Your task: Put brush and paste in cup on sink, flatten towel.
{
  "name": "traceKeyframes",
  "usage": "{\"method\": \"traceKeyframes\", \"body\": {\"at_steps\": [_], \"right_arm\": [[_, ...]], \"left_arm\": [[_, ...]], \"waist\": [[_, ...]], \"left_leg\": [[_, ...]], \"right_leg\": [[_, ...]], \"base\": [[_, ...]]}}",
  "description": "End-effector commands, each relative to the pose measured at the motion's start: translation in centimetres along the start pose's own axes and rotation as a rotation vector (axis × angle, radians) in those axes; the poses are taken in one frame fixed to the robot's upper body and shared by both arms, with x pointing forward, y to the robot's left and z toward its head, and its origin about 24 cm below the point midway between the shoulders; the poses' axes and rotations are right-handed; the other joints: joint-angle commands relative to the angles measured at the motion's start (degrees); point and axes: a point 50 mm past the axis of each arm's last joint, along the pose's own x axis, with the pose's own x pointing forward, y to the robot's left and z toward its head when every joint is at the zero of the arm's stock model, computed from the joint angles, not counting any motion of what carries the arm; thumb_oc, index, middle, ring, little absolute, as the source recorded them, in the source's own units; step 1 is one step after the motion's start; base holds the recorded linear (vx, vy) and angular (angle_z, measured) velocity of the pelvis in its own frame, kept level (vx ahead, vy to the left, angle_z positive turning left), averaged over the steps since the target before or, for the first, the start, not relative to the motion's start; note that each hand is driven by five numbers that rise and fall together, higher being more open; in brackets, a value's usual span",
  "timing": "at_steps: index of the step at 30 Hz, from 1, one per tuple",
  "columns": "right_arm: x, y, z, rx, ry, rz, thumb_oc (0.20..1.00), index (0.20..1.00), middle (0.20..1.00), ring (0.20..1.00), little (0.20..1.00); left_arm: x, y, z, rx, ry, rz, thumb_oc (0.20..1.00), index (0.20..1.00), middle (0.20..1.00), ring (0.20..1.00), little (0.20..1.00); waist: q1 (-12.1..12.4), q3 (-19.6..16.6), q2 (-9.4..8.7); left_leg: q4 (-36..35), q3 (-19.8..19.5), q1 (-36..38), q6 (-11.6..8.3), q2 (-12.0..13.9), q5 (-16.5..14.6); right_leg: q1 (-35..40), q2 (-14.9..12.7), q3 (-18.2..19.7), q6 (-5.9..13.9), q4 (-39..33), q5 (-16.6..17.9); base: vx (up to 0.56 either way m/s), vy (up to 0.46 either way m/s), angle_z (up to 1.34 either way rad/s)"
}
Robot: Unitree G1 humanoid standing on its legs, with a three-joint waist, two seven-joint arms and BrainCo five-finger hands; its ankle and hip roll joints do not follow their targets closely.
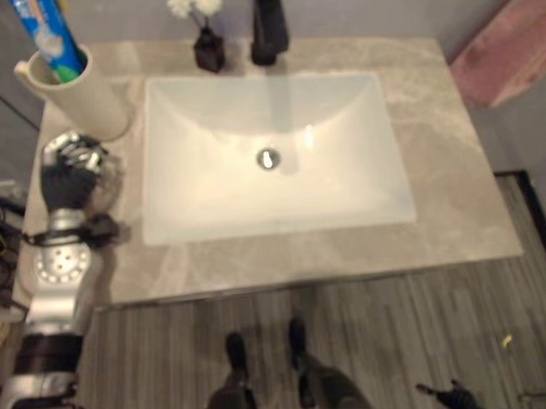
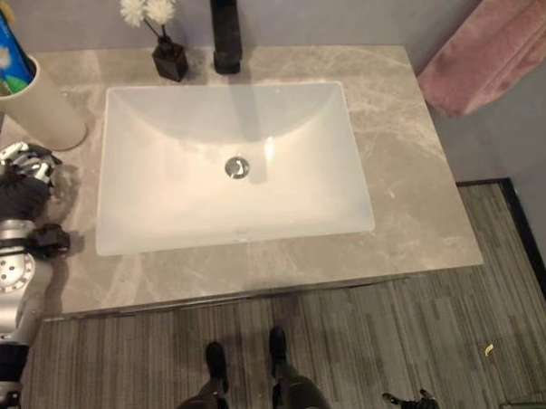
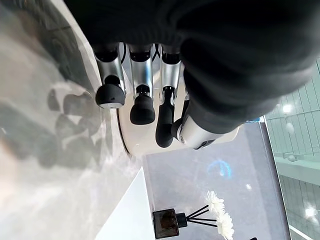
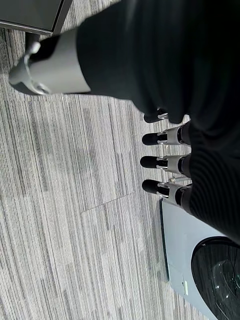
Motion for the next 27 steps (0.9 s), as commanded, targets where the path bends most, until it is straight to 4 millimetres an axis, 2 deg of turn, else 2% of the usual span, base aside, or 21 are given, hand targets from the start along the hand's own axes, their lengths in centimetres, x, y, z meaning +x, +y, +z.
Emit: {"method": "traceKeyframes", "body": {"at_steps": [1,27], "right_arm": [[0.2,-2.1,-0.3,-0.080,0.006,-0.059,1.000,1.000,1.000,1.000,1.000],[0.3,-2.2,0.8,-0.079,-0.040,-0.074,1.000,1.000,1.000,1.000,1.000]], "left_arm": [[1.5,1.0,1.8,0.015,-0.089,0.039,0.200,0.200,0.200,0.200,0.200],[3.6,0.6,3.5,-0.046,-0.157,0.089,0.200,0.200,0.200,0.200,0.200]], "waist": [[-1.13,0.36,-0.60],[-2.34,2.28,-1.53]], "left_leg": [[0.70,-0.14,-0.05,0.39,1.32,-4.74],[0.70,0.24,-3.20,0.27,1.68,-4.27]], "right_leg": [[-0.28,-1.03,0.68,2.94,0.02,-5.14],[-4.07,-0.35,2.64,3.02,0.02,-4.27]], "base": [[0.05,0.011,0.00],[0.01,0.000,-0.02]]}}
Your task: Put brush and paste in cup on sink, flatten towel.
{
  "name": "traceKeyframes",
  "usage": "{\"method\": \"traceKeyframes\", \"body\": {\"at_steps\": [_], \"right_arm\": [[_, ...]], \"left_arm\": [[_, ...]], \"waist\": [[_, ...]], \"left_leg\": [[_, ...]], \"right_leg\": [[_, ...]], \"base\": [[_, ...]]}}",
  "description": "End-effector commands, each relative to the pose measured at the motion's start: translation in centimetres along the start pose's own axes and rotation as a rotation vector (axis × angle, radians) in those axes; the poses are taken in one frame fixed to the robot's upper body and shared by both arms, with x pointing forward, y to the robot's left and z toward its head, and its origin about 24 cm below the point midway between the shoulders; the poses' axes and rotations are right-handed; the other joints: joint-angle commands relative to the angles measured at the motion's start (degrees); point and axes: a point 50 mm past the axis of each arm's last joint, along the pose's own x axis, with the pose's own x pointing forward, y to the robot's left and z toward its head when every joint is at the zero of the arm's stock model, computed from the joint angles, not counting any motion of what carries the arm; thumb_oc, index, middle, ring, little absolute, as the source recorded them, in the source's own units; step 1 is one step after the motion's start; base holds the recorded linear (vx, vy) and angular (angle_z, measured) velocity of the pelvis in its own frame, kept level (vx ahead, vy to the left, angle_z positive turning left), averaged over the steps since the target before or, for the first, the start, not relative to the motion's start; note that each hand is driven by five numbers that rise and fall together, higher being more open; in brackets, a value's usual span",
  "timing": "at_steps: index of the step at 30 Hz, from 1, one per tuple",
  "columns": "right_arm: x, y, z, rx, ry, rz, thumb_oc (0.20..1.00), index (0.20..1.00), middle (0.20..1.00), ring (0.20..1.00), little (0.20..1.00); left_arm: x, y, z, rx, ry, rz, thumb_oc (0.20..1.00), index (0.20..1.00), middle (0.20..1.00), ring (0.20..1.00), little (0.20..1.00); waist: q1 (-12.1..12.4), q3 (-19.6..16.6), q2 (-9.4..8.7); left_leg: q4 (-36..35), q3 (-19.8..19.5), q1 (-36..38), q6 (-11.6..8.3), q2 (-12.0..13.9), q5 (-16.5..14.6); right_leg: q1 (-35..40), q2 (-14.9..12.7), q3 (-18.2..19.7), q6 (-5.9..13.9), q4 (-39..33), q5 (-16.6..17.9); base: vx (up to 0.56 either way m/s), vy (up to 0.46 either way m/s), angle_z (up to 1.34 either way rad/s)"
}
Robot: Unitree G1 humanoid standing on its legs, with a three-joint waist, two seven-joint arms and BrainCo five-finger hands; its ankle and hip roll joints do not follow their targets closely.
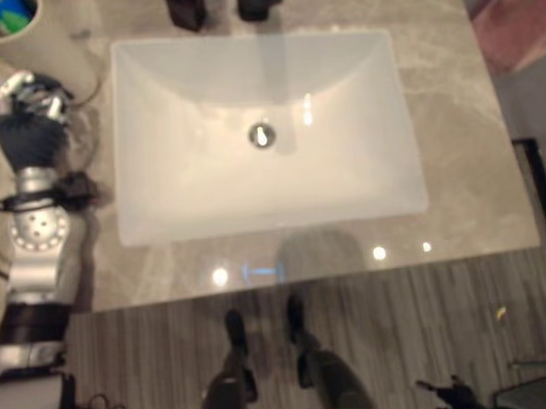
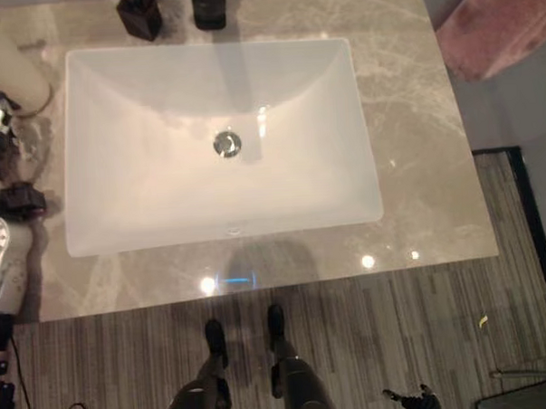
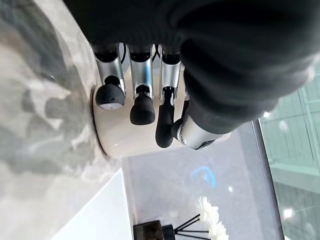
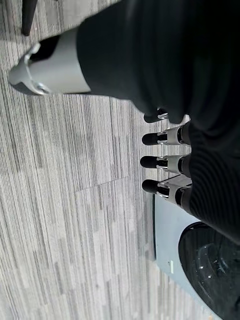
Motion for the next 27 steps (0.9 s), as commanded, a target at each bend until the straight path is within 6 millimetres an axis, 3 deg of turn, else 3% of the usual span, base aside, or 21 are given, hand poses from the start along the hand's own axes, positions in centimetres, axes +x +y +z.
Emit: {"method": "traceKeyframes", "body": {"at_steps": [1,27], "right_arm": [[0.2,-1.9,0.2,-0.053,-0.015,-0.060,1.000,1.000,1.000,1.000,1.000],[0.3,-2.0,1.0,-0.048,-0.056,-0.059,1.000,1.000,1.000,1.000,1.000]], "left_arm": [[0.0,0.1,-1.1,0.017,0.037,0.013,0.200,0.200,0.200,0.200,0.200],[1.9,0.5,0.6,0.062,-0.030,0.044,0.200,0.200,0.200,0.200,0.200]], "waist": [[-2.25,-1.12,-1.21],[-2.98,0.27,-1.37]], "left_leg": [[0.70,-1.27,0.05,0.27,1.55,-4.24],[0.70,-1.41,-3.02,-0.02,1.58,-3.64]], "right_leg": [[-0.13,-0.70,0.84,2.92,0.27,-4.78],[-3.43,-0.32,1.67,3.17,0.27,-3.95]], "base": [[0.00,0.000,0.00],[0.01,-0.002,-0.03]]}}
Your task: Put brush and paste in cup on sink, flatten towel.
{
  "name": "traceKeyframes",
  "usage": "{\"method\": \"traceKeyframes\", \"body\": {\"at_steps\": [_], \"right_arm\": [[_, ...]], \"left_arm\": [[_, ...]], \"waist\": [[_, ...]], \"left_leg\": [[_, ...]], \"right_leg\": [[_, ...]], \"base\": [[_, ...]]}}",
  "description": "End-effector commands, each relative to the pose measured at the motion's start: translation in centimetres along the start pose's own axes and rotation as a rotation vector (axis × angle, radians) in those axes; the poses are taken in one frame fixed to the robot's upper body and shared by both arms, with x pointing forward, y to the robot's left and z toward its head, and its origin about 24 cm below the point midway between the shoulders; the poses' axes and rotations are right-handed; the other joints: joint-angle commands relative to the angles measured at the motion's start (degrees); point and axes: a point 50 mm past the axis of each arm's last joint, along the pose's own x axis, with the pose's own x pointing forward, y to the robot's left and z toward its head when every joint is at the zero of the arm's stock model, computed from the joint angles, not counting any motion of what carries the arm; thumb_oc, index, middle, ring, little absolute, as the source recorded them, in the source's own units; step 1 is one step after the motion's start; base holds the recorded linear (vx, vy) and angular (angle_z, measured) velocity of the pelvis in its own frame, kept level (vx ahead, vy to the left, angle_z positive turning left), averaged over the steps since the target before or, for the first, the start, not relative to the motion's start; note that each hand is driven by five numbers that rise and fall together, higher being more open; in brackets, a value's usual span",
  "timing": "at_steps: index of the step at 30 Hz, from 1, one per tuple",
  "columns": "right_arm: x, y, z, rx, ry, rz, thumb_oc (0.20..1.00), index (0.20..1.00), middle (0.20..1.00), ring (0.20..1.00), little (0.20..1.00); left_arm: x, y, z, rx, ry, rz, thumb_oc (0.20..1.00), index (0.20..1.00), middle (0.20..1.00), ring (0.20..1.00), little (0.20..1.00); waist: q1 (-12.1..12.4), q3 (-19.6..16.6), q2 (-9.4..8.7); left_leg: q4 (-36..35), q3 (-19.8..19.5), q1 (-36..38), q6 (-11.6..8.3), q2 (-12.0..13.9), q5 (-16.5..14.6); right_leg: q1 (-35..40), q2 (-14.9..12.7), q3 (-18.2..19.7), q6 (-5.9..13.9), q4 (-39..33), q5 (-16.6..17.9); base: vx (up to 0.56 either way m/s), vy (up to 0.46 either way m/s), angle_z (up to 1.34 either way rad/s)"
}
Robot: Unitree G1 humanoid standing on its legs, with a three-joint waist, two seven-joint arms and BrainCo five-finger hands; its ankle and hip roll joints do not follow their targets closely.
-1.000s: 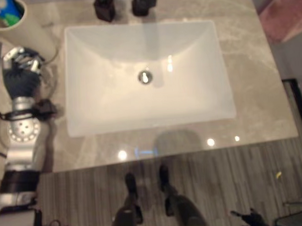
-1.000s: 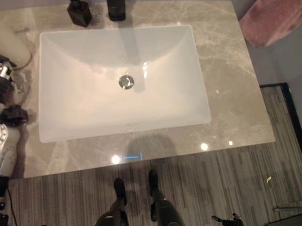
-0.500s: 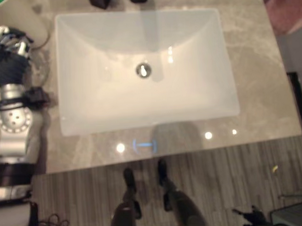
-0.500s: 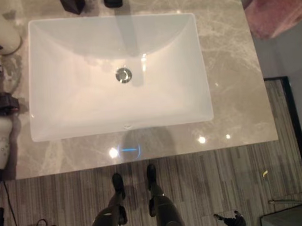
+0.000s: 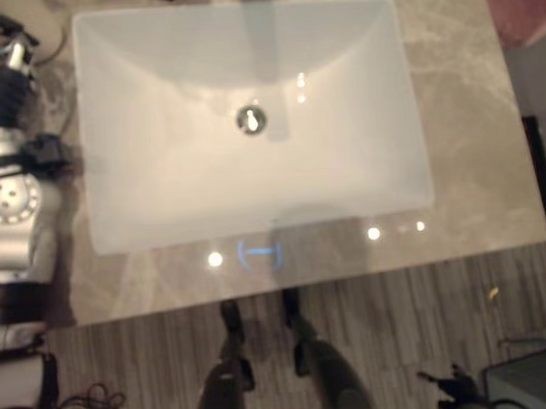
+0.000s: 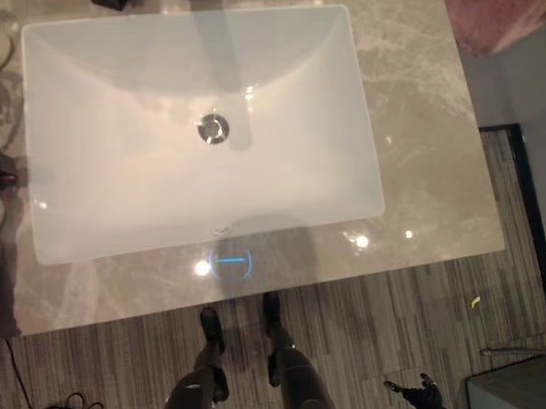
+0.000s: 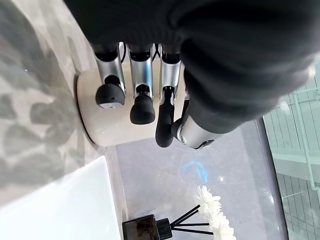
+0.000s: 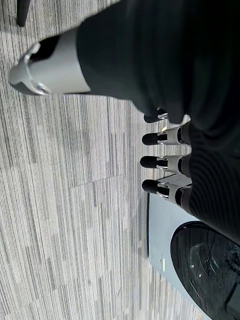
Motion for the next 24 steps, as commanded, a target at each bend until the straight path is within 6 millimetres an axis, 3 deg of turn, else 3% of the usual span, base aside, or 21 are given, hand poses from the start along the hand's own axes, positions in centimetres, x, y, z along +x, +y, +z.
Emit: {"method": "traceKeyframes", "body": {"at_steps": [1,9,16,19,24], "right_arm": [[0.1,-1.8,-0.3,-0.048,0.008,-0.056,1.000,1.000,1.000,1.000,1.000],[0.3,-1.9,0.2,-0.056,-0.003,-0.059,1.000,1.000,1.000,1.000,1.000],[0.3,-2.1,0.0,-0.057,0.019,-0.062,1.000,1.000,1.000,1.000,1.000],[0.3,-2.4,-0.2,-0.063,0.035,-0.065,1.000,1.000,1.000,1.000,1.000],[0.4,-2.7,-0.1,-0.060,0.041,-0.068,1.000,1.000,1.000,1.000,1.000]], "left_arm": [[-1.5,0.0,-3.2,0.033,0.095,0.037,0.200,0.200,0.200,0.200,0.200],[-2.3,-0.1,-4.0,0.032,0.134,0.010,0.200,0.200,0.200,0.200,0.200],[-4.5,-1.1,-5.0,-0.004,0.203,-0.086,0.200,0.200,0.200,0.200,0.200],[-6.0,-0.9,-5.2,0.003,0.238,-0.160,0.200,0.200,0.200,0.200,0.200],[-6.0,-0.1,-4.8,0.036,0.235,-0.183,0.200,0.200,0.200,0.200,0.200]], "waist": [[-2.43,-0.33,-0.96],[-1.97,-0.52,-0.24],[-1.20,-1.42,0.38],[-0.61,-2.12,0.83],[-0.06,-2.58,1.09]], "left_leg": [[0.69,-2.89,0.96,0.14,1.17,-3.86],[0.69,-3.03,1.74,0.09,1.07,-4.06],[0.69,-3.00,4.01,0.08,1.09,-4.74],[0.69,-2.90,5.71,0.03,1.13,-5.06],[0.69,-2.91,6.64,0.06,0.98,-5.26]], "right_leg": [[1.23,-0.79,0.46,3.12,-0.04,-4.65],[1.86,-0.76,0.81,2.74,-0.04,-5.14],[4.20,-0.94,0.51,2.35,-0.04,-5.92],[5.94,-1.01,0.14,2.11,-0.04,-6.35],[7.02,-1.12,-0.48,2.18,-0.04,-6.55]], "base": [[0.02,-0.007,-0.03],[0.00,-0.001,0.00],[-0.01,-0.003,0.00],[-0.04,-0.022,-0.01],[-0.05,-0.005,0.03]]}}
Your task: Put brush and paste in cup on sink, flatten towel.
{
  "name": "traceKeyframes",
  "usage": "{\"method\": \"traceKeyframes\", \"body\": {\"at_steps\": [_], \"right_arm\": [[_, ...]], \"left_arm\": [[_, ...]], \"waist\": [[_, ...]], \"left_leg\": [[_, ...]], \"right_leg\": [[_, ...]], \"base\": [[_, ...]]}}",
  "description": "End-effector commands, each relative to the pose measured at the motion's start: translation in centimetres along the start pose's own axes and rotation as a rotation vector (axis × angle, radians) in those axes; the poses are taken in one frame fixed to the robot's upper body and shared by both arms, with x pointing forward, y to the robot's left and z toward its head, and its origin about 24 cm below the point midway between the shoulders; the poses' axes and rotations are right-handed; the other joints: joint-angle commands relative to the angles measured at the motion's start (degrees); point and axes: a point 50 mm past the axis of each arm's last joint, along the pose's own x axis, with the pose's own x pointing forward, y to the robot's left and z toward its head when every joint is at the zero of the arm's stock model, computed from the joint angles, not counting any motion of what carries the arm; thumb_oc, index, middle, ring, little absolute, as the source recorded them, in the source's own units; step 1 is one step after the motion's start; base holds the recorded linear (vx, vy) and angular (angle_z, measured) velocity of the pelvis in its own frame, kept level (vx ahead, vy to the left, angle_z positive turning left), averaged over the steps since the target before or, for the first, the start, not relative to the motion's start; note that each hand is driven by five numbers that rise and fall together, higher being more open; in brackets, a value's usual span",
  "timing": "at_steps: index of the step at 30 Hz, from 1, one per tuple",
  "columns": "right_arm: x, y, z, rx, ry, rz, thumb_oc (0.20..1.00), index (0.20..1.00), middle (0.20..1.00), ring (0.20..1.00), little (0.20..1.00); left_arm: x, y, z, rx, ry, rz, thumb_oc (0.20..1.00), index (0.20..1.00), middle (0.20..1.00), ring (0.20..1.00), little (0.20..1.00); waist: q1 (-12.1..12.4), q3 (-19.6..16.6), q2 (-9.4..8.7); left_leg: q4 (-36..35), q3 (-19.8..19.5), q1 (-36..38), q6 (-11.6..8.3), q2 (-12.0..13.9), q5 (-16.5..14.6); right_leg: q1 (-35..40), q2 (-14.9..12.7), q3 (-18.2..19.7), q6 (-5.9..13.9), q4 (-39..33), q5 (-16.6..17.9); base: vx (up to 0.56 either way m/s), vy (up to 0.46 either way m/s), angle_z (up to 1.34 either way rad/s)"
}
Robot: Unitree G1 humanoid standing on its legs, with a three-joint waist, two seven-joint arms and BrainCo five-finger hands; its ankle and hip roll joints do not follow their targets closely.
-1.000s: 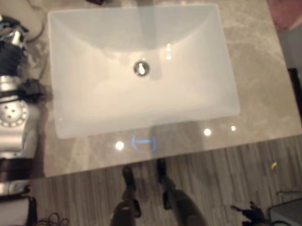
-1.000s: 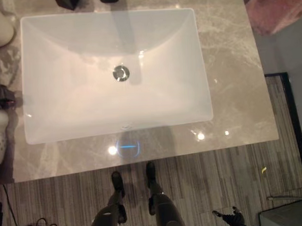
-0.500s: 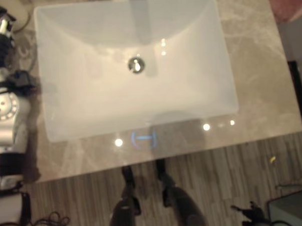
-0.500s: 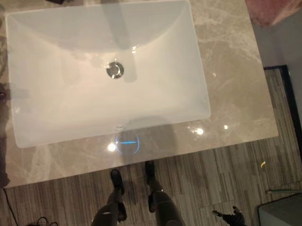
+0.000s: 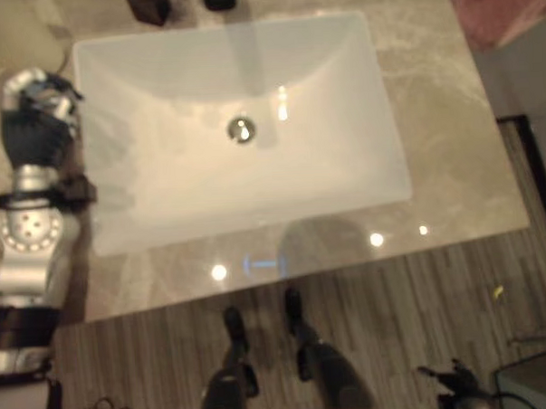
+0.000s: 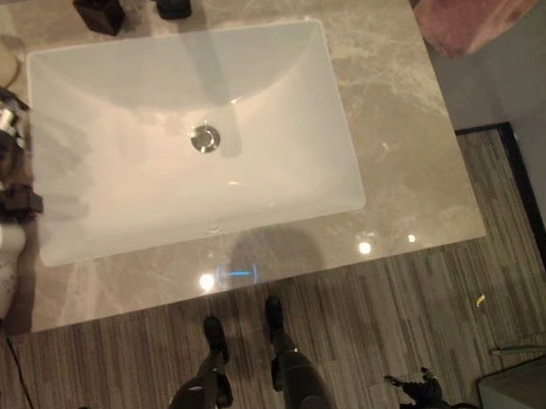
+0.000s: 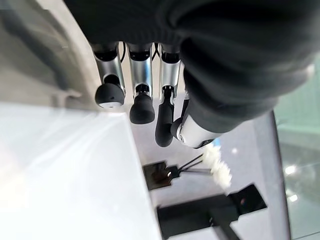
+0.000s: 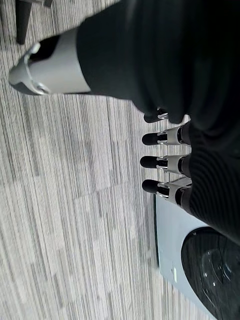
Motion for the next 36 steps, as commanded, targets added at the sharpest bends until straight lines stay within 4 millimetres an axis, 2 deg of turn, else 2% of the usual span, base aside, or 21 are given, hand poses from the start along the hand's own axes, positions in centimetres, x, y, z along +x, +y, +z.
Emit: {"method": "traceKeyframes", "body": {"at_steps": [1,2,8,17,22,29,36], "right_arm": [[0.0,-1.9,-1.4,-0.052,0.060,-0.047,1.000,1.000,1.000,1.000,1.000],[-0.1,-2.0,-1.6,-0.051,0.069,-0.046,1.000,1.000,1.000,1.000,1.000],[-0.2,-2.1,-2.2,-0.050,0.090,-0.044,1.000,1.000,1.000,1.000,1.000],[-0.5,-2.1,-3.4,-0.060,0.132,-0.043,1.000,1.000,1.000,1.000,1.000],[-0.4,-2.3,-3.2,-0.064,0.127,-0.046,1.000,1.000,1.000,1.000,1.000],[-0.4,-2.8,-3.1,-0.072,0.128,-0.051,1.000,1.000,1.000,1.000,1.000],[-0.3,-2.8,-2.9,-0.073,0.117,-0.049,1.000,1.000,1.000,1.000,1.000]], "left_arm": [[-0.9,0.3,-0.8,0.012,0.023,-0.013,0.200,0.200,0.200,0.200,0.200],[-1.2,1.0,-0.8,0.024,0.030,0.003,0.200,0.200,0.200,0.200,0.200],[-1.3,2.0,-0.6,0.059,0.023,0.032,0.200,0.200,0.200,0.200,0.200],[-0.9,2.6,-0.3,0.082,0.018,0.058,0.200,0.200,0.200,0.200,0.200],[-0.2,2.8,0.0,0.096,0.012,0.067,0.200,0.200,0.200,0.200,0.200],[1.2,2.9,1.8,0.124,-0.047,0.055,0.200,0.200,0.200,0.200,0.200],[2.6,3.8,3.4,0.172,-0.091,0.087,0.200,0.200,0.200,0.200,0.200]], "waist": [[-0.01,-3.66,-0.87],[0.33,-4.04,-0.81],[0.40,-4.31,-0.55],[0.17,-4.70,-0.66],[0.01,-4.74,-0.61],[-0.08,-4.67,-0.53],[-0.18,-4.82,-0.59]], "left_leg": [[0.71,-2.90,0.84,0.19,0.75,-5.35],[0.71,-2.94,1.27,0.19,0.73,-5.39],[0.71,-3.30,1.23,0.31,0.51,-5.19],[0.71,-3.43,0.22,0.41,0.52,-4.68],[0.71,-3.64,-0.66,0.38,0.65,-4.30],[0.71,-4.48,-2.35,0.35,0.60,-3.73],[0.71,-4.63,-3.28,0.31,0.69,-3.49]], "right_leg": [[1.25,-1.25,-0.46,2.46,0.22,-6.74],[1.74,-1.33,-0.85,2.43,0.22,-6.80],[1.80,-1.47,-0.98,2.39,0.22,-6.62],[0.99,-1.53,-1.13,2.45,0.22,-6.19],[0.19,-1.41,-0.98,2.47,0.22,-6.04],[-1.19,-1.28,-1.15,2.75,0.22,-5.80],[-2.08,-1.24,-1.02,2.88,0.22,-5.75]], "base": [[-0.07,-0.002,0.01],[-0.05,-0.002,0.02],[-0.06,0.010,0.06],[-0.02,0.005,0.03],[0.00,0.000,0.00],[0.01,0.000,0.01],[0.03,0.001,0.00]]}}
